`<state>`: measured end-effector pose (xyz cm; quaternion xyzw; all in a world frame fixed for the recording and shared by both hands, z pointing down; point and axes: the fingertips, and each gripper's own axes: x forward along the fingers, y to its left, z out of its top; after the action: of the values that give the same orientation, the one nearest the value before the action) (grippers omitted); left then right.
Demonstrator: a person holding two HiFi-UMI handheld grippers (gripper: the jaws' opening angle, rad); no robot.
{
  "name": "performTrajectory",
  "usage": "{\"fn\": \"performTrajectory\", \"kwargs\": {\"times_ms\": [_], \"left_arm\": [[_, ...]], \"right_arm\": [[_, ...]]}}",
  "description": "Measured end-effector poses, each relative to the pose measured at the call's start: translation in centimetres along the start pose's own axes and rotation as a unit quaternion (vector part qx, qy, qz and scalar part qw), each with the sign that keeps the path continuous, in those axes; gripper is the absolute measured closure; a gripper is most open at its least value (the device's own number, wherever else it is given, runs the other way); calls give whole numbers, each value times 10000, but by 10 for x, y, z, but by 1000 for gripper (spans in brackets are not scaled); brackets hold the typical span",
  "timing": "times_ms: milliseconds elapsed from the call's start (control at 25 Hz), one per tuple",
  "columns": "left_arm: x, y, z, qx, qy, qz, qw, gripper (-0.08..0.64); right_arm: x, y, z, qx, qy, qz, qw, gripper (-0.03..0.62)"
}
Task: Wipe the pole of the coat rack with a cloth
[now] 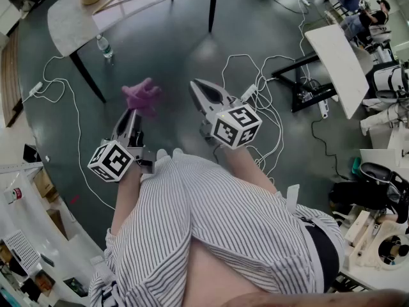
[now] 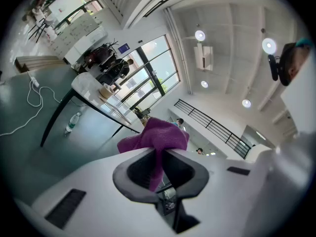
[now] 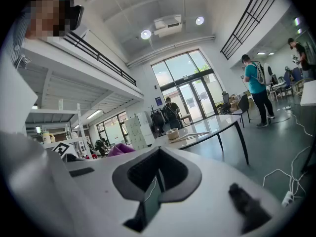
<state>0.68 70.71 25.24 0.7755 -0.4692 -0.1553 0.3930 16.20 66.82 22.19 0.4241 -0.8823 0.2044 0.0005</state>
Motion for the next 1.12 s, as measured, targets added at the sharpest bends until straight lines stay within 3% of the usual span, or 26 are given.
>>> {"fn": "performTrajectory", "kwargs": {"times_ms": [200, 400, 640, 800, 960, 1120], "left_arm": [[3, -1, -1, 307, 42, 45, 9995, 509], [11, 0, -8, 264, 140, 90, 9995, 509], [30, -5, -20, 347, 369, -133, 9986, 509], [37, 2, -30, -45, 348, -127, 9993, 509], [43, 14, -40, -581, 120, -70, 9982, 509], [51, 14, -53, -731, 255, -92, 9970, 509]], "right_arm": [[3, 1, -1, 248, 5, 232, 9994, 577], [6, -5, -8, 538, -8, 249, 9982, 578], [9, -9, -19, 209, 243, 307, 9990, 577], [6, -17, -30, 671, 276, 383, 9966, 577], [5, -36, -47, 683, 473, 99, 9965, 577], [6, -49, -58, 827, 599, 6, 9948, 577]]}}
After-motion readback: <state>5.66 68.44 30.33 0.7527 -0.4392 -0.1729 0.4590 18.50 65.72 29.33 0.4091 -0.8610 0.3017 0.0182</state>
